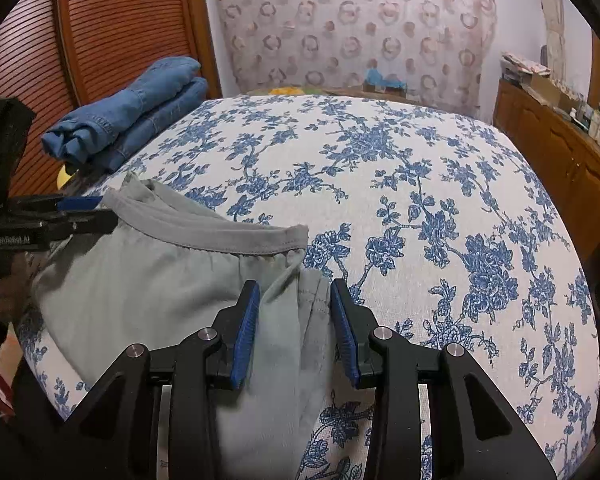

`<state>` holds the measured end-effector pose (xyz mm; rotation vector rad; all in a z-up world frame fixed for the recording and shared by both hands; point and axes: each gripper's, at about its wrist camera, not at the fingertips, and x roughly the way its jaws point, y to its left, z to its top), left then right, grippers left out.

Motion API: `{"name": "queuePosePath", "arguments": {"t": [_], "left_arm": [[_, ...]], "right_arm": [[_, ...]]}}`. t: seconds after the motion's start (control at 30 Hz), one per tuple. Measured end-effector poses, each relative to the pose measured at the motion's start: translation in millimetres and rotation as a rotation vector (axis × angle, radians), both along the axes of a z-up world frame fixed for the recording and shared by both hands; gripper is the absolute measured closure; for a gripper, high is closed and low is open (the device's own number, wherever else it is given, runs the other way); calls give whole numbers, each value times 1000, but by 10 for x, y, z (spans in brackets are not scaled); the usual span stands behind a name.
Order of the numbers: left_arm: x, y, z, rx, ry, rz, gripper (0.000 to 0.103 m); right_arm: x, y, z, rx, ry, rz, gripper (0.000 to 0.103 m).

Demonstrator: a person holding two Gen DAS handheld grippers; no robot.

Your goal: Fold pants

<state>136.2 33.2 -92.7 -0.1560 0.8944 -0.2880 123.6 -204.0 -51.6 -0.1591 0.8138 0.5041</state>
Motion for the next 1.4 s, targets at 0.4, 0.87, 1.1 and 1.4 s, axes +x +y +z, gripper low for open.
{"name": "queuePosePath", "arguments": {"t": [0.4, 0.87, 1.1, 1.4], "left_arm": [[9, -26, -31, 7, -28, -31, 66], [-364, -156, 416, -25, -184, -50, 91], [-478, -192, 675, -28, -251, -68, 91], [-608, -213, 1030, -6, -356, -67, 91]], "right_arm": [[-2, 11, 1, 2, -3, 14, 73], [-150, -28, 278, 76, -47, 43, 94], [-268, -37, 532, 106, -116, 52, 94], [-345, -41, 887, 122, -203, 73, 94]]}}
